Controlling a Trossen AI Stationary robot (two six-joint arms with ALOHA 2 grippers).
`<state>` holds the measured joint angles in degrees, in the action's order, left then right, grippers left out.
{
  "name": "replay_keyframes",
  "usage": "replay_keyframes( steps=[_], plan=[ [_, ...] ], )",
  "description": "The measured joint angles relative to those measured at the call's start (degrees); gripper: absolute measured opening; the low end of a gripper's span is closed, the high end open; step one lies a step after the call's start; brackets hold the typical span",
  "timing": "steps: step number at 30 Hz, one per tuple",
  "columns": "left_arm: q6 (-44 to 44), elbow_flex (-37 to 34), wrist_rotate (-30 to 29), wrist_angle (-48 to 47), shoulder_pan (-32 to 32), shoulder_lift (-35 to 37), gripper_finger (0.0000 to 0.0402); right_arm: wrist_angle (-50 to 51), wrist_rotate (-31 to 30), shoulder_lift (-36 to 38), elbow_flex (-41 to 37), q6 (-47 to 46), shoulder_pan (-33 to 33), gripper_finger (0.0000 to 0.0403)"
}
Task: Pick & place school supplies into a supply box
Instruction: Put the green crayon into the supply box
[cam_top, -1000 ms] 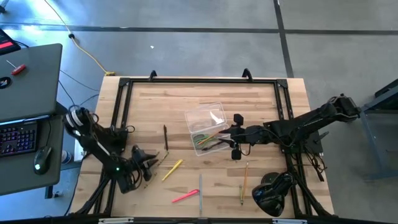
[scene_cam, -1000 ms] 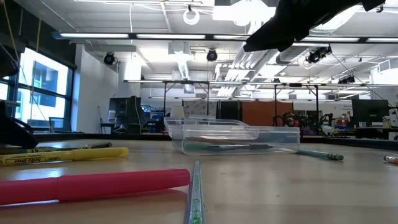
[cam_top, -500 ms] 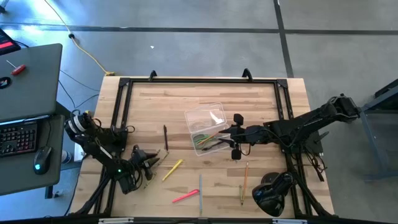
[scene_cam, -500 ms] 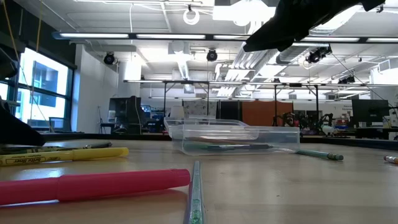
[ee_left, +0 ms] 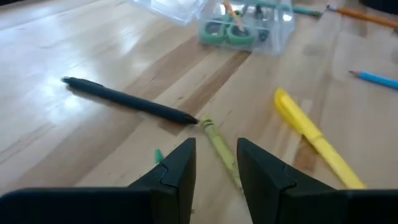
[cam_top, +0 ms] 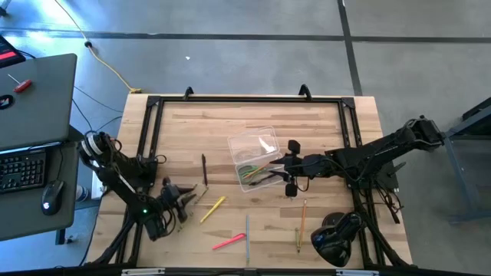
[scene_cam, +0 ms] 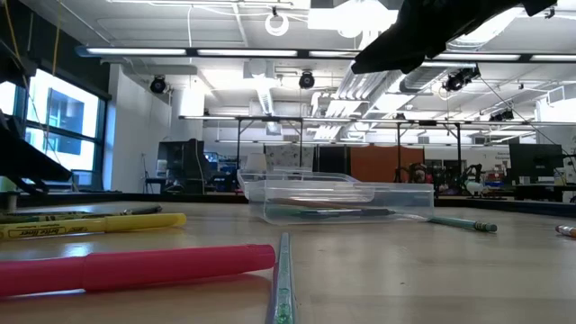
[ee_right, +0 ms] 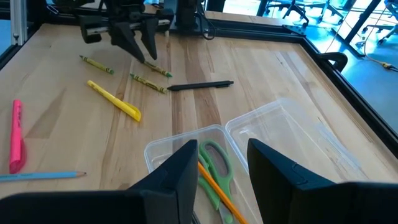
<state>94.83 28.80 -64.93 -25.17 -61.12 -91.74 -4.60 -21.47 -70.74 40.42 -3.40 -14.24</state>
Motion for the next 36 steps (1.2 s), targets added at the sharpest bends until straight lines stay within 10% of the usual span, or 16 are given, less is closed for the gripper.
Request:
replay_keyframes(
  steps=[36],
  plan=[
    [10.4, -6.0, 3.0, 7.5, 0.0, -7.9, 0.0150, 0.0, 0.0, 0.0, 0.0, 0.0, 0.0, 0.0119]
  ],
)
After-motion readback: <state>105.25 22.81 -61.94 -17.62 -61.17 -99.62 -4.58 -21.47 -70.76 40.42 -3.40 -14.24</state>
